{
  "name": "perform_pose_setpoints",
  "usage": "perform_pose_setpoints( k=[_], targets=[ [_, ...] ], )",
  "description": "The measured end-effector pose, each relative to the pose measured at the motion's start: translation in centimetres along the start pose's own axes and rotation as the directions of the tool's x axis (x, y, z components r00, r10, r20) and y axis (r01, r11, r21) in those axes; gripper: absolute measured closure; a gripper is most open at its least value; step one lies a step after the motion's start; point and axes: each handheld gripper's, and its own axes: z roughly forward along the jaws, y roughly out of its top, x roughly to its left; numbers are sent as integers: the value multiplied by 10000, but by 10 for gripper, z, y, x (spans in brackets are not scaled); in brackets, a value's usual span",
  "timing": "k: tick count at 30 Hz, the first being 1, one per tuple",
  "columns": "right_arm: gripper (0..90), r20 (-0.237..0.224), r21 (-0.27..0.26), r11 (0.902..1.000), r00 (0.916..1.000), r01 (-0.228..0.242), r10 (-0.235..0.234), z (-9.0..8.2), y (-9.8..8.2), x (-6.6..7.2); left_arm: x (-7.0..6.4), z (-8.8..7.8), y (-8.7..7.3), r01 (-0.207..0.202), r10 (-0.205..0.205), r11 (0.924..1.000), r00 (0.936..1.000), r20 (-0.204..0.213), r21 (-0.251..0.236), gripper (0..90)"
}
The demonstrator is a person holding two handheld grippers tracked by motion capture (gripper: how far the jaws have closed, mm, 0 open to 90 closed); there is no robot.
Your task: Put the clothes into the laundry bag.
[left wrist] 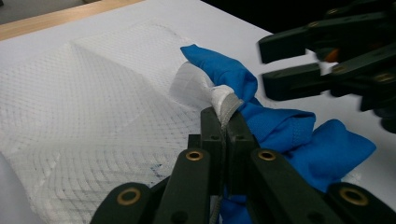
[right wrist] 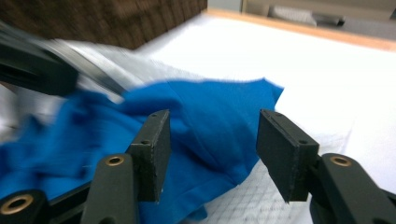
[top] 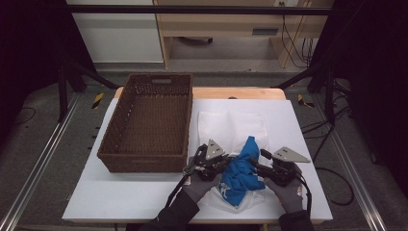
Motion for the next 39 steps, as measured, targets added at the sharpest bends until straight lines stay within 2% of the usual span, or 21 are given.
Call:
perform_pose_setpoints(
  k=[2,4,5,8,9,13,15,17,19,20,23,26,28,29,30,32,35,39],
  targets=[
    [466,-236,73,10000,9997,-3,5,13,-2,0,0,0,0,8,-8,10000,10000,21,-7,882],
    [523,-525,205,9998,9986,-74,85,23,-3,1,0,0,0,0,-1,10000,10000,28,16,882],
    [571,-642,293,9995,9978,-139,157,27,-4,0,-1,1,-1,-29,29,10000,10000,20,38,882],
    [817,-932,669,9969,9946,-405,467,30,-6,0,0,2,-1,-57,57,10000,10000,23,80,882],
    [851,-943,667,9970,9945,-383,445,28,-6,0,0,2,-1,-34,34,10000,10000,26,72,882],
    [868,-933,64,9999,9956,-113,118,7,0,3,3,1,0,76,-76,10000,10000,-36,21,882],
    [867,-1252,-359,9994,9921,2,-47,-10,3,8,4,0,2,122,-122,9999,9999,-107,11,882],
    [864,-1701,-683,9973,9847,270,-383,-24,5,19,5,0,4,189,-189,9998,9998,-114,-15,882],
    [862,-2233,-707,9950,9711,700,-841,-30,5,33,5,0,7,258,-258,9996,9996,-102,-76,883],
    [861,-2423,-641,9935,9643,937,-1066,-30,5,40,3,0,8,239,-240,9996,9997,-99,-123,882],
    [855,-2686,-246,9919,9549,1250,-1270,-17,2,59,-1,-3,12,122,-124,9996,9999,-88,-268,883],
    [848,-2133,266,9863,9648,1630,-1537,3,0,67,-5,-9,15,-20,18,9990,10000,-45,-450,882],
    [832,-1780,333,9892,9748,1428,-1347,14,2,67,-7,-12,15,-160,156,9987,9998,-98,-494,882],
    [828,-1458,406,9897,9807,1376,-1304,20,3,66,-6,-13,13,-186,181,9988,9998,-108,-454,882],
    [823,-1196,496,9896,9845,1347,-1280,25,4,65,-6,-13,12,-126,121,9988,9999,-121,-472,882],
    [811,-983,705,9899,9884,1227,-1155,34,4,64,-3,-11,8,19,-23,9991,9999,-104,-426,882],
    [768,-1118,714,9926,9897,982,-898,38,4,61,1,-7,3,201,-202,9994,9998,-55,-282,881],
    [656,-1684,189,9972,9834,722,-680,19,6,56,3,-6,0,223,-226,9994,9997,-111,-266,882]
  ],
)
